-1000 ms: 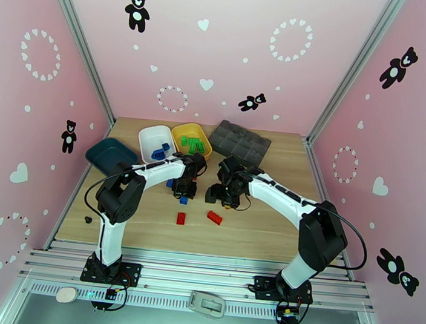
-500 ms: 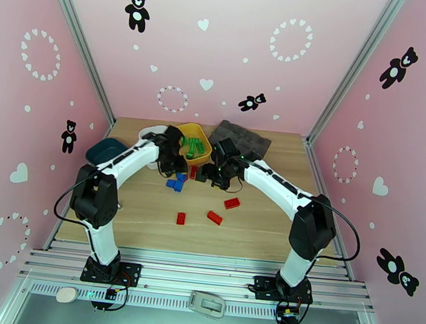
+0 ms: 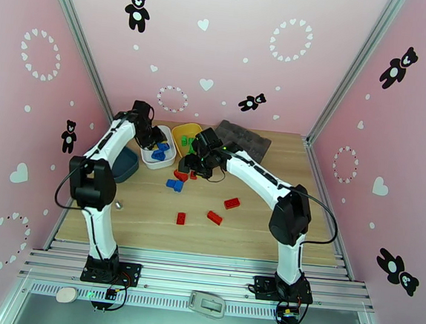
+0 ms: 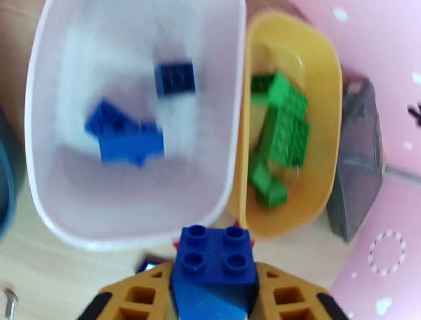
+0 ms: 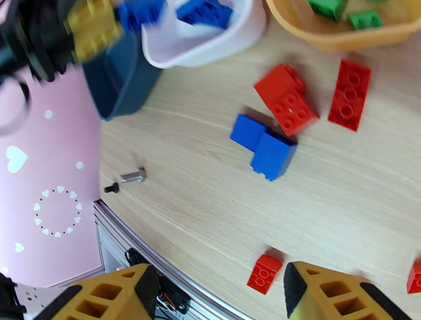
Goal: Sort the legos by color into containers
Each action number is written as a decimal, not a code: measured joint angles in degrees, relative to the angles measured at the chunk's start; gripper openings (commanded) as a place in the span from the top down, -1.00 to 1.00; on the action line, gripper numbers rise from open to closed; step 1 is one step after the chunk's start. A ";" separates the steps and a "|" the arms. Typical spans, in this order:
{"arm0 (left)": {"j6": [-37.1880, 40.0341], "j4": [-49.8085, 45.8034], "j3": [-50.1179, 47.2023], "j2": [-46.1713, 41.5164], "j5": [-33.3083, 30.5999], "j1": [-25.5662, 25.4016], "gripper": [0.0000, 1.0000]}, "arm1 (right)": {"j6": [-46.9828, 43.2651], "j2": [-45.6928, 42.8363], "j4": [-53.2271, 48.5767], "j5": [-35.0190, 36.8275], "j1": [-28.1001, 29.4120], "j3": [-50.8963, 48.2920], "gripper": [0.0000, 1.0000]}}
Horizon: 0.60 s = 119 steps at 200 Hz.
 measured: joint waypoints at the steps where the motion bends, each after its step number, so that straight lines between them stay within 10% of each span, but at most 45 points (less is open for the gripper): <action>1: 0.00 -0.07 0.28 0.22 -0.02 0.04 0.29 | -0.02 0.04 -0.02 0.04 0.00 0.00 -0.35; 48: -1.62 -4.83 16.87 12.94 -0.63 1.64 -0.42 | -0.04 0.46 -0.85 -0.24 0.04 0.09 -0.39; 119: -0.26 -6.78 12.13 8.83 -2.01 1.31 -0.54 | -1.99 0.46 -3.52 1.97 0.00 0.09 -0.36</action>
